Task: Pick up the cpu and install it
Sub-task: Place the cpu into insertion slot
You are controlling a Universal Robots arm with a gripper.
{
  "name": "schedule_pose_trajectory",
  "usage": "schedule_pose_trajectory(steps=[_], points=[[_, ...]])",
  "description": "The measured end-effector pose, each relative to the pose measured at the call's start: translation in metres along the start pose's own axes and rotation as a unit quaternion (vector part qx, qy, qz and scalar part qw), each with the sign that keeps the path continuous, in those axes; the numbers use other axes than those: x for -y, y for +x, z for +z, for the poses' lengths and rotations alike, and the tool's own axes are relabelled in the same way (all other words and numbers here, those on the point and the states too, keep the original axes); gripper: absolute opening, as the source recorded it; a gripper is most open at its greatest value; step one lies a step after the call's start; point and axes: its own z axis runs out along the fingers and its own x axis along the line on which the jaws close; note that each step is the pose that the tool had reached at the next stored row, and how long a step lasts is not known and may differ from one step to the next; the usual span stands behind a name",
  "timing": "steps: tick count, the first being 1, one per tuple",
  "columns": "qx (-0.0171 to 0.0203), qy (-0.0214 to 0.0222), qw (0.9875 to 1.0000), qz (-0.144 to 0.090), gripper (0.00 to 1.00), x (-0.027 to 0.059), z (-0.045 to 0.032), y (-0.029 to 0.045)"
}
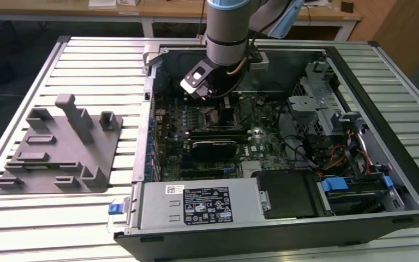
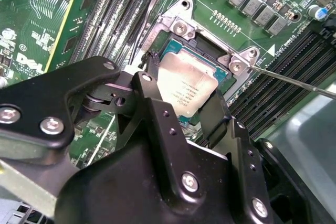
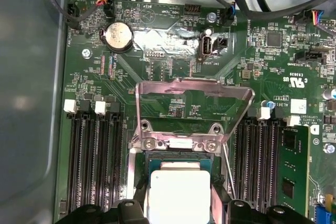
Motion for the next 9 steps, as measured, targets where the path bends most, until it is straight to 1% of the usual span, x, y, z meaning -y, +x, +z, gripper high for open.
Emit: schedule_pose_trajectory(steps=[4,9], points=[[0.0001,0.0002,1.0,0.004,0.55,0.0,0.0005,0.0],[0.0001,0.0001,1.0,0.004,0.55,-0.0028,0.0009,0.0]])
